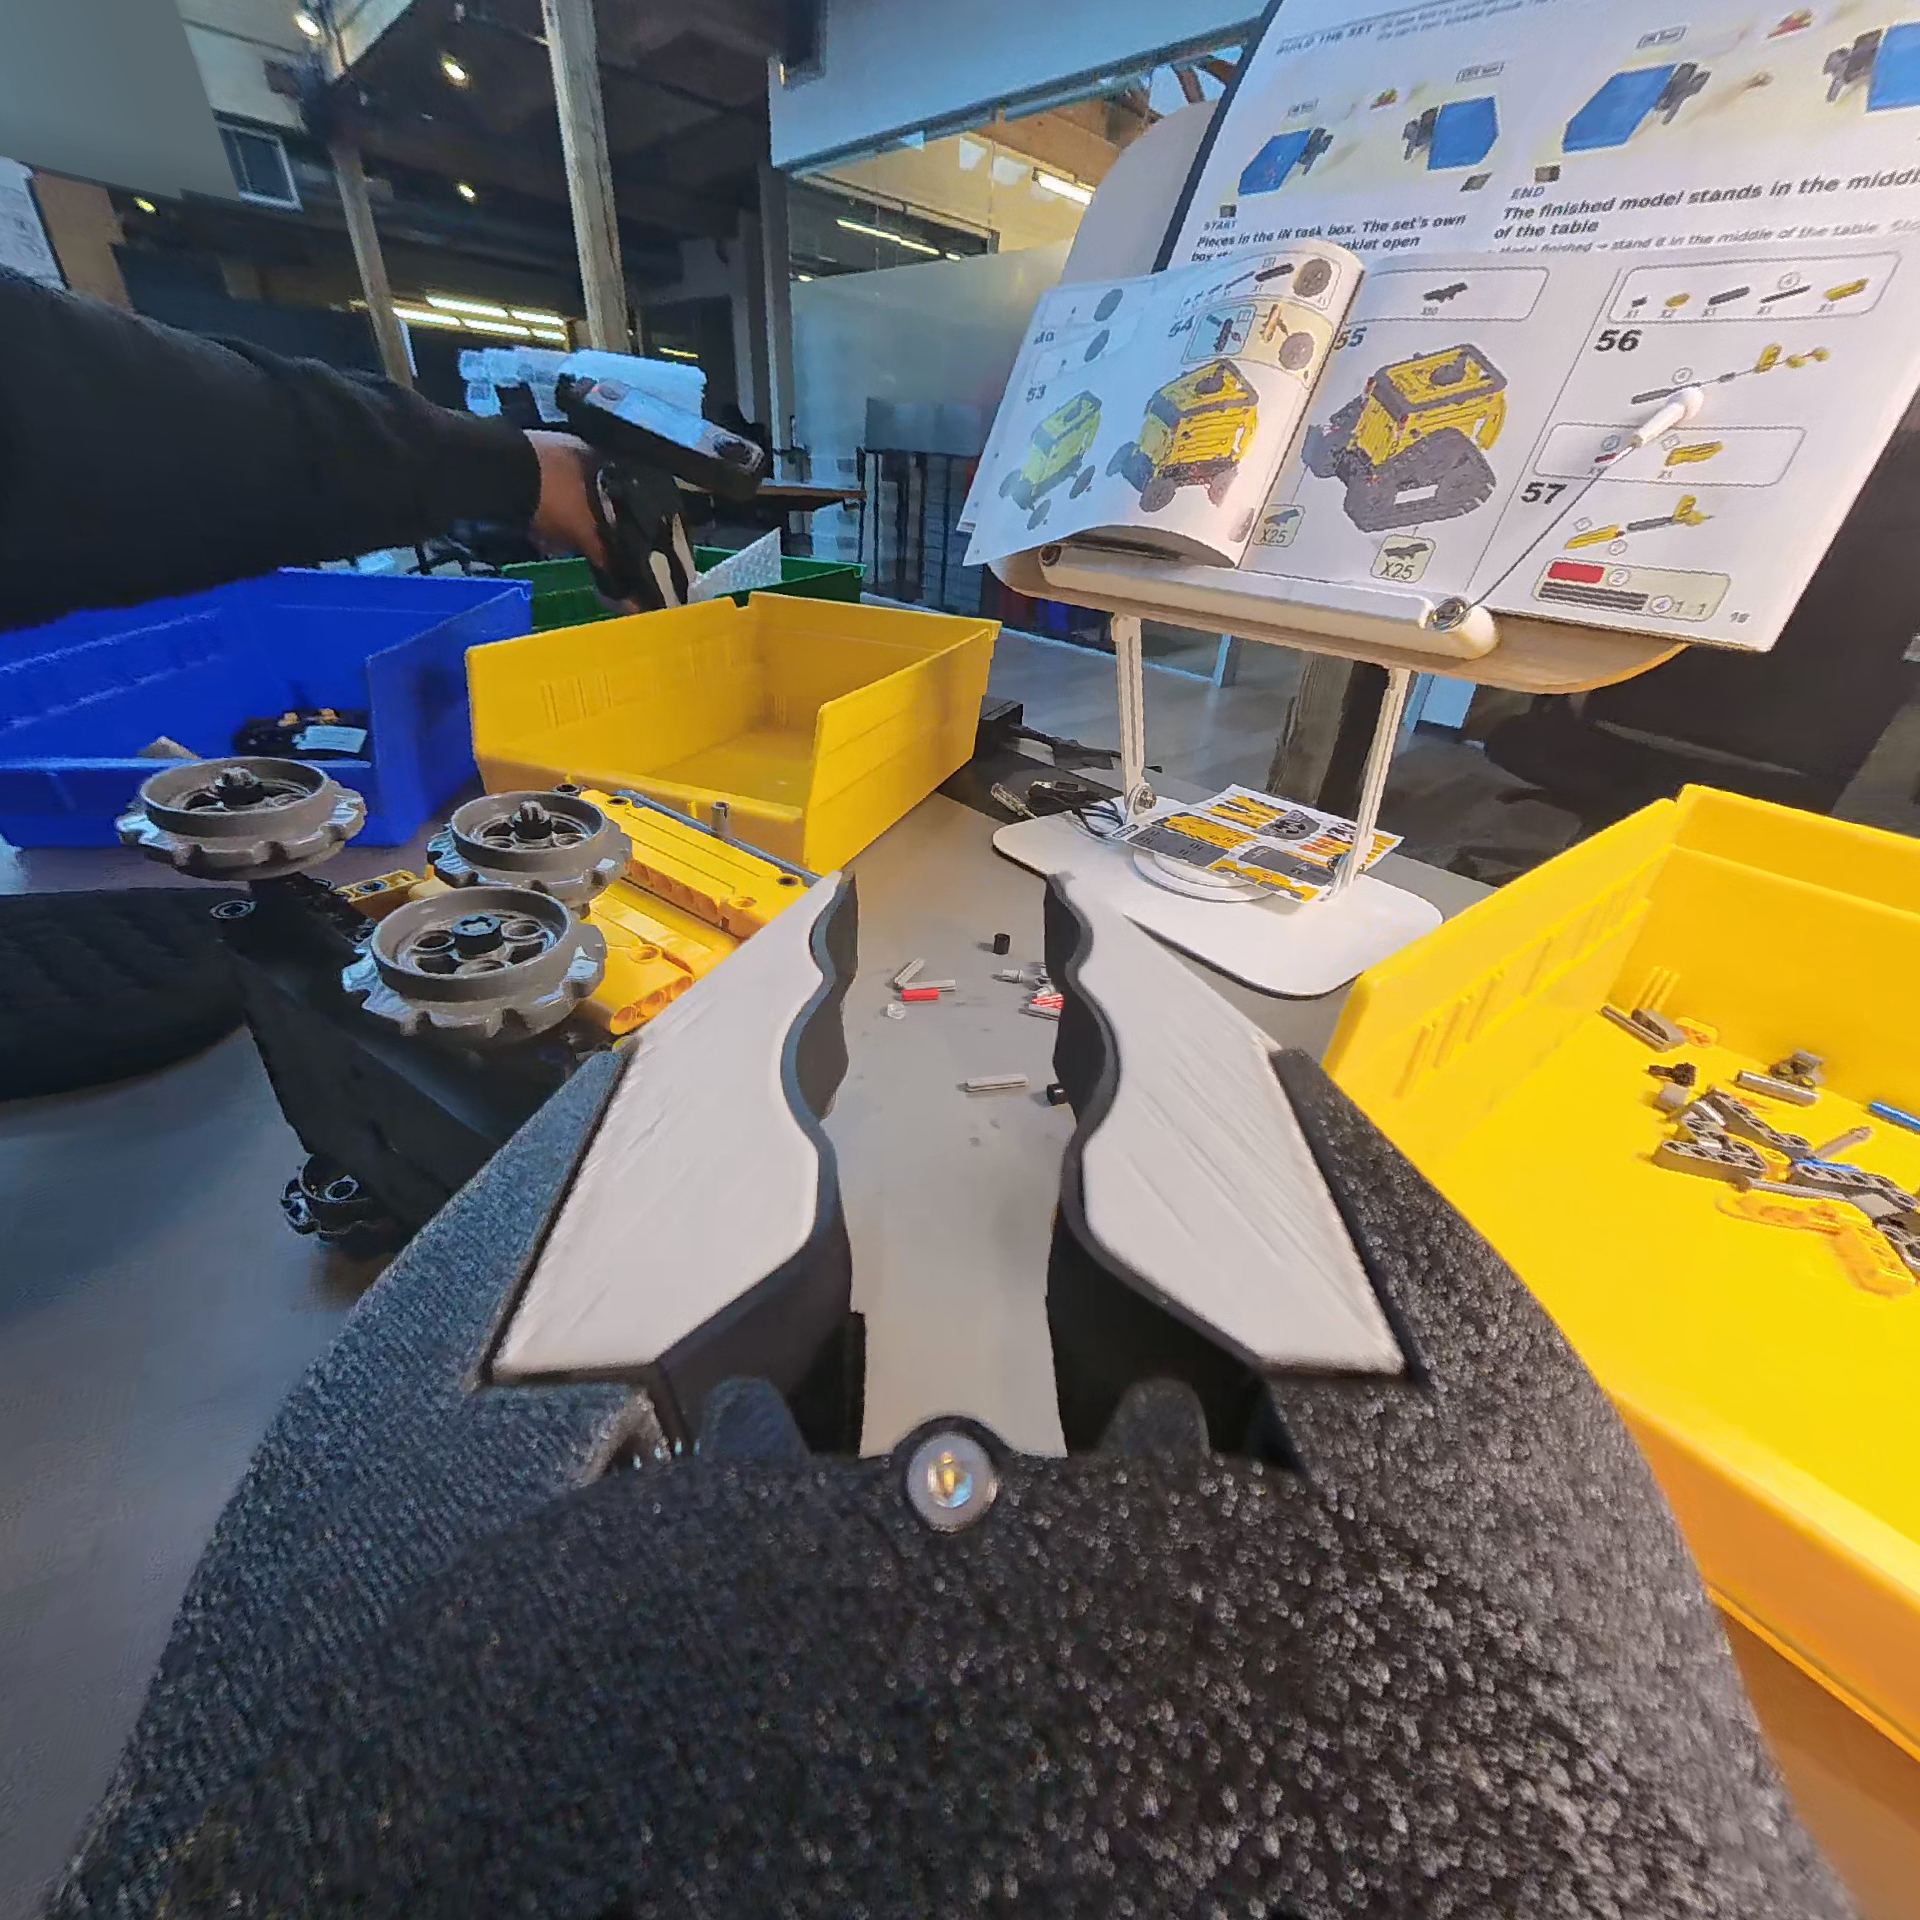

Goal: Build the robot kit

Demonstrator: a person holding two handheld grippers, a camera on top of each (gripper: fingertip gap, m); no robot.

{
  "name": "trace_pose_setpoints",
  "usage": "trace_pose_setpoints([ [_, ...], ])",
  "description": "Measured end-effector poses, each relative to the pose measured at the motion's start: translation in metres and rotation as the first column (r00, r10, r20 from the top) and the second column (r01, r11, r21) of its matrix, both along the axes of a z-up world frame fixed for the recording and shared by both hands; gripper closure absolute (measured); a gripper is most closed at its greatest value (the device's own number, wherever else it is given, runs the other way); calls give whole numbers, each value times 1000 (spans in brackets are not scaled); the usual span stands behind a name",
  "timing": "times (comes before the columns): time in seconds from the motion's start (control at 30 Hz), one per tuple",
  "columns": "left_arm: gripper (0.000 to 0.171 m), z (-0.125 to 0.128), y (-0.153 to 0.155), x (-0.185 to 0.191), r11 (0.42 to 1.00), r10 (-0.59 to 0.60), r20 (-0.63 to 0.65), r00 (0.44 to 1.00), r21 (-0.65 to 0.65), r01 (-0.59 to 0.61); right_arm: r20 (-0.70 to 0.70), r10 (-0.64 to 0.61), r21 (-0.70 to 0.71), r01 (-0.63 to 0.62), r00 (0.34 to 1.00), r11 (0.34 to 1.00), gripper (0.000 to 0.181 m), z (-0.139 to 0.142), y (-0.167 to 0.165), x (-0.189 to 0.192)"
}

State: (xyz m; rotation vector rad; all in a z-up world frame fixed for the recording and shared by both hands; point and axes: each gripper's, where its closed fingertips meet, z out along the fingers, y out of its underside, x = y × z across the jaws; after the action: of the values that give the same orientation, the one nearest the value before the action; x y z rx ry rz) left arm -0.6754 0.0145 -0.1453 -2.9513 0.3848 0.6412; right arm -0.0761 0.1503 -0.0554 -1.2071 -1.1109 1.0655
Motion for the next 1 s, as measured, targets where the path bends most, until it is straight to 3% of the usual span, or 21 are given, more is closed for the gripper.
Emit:
trace_pose_setpoints([
  [0.03, 171, 0, -1, 0, 1000, -5, 2, 1000, -7, 5, -2, 2, -7, -2, 1000, 1000, 145, -1, 0, -1],
  [0.2, 171, 37, -2, -4, 995, 7, -26, 1000, 95, -5, -8, 8, -1, -8, 1000, 1000, 145, 0, -1, -1],
  [0.33, 171, 107, -5, -11, 962, 58, -40, 997, 268, -45, -35, 6, -5, -6, 999, 1000, 145, 7, 1, 5],
  [0.57, 171, 227, -9, 5, 834, 92, 20, 996, 544, -88, -105, 25, -31, -28, 994, 999, 145, 20, -3, 11],
  [0.7, 171, 287, -12, 41, 779, 16, -36, 999, 627, 10, -119, 28, -7, -29, 993, 1000, 145, 29, -5, 19],
  [0.83, 171, 339, -11, 100, 705, -101, -86, 991, 697, 133, -155, 48, -20, -52, 987, 998, 145, 37, -8, 23],
  [1.0, 171, 372, -4, 208, 603, -302, -65, 951, 760, 243, -152, 108, 6, -109, 982, 994, 139, 47, -26, 17],
])
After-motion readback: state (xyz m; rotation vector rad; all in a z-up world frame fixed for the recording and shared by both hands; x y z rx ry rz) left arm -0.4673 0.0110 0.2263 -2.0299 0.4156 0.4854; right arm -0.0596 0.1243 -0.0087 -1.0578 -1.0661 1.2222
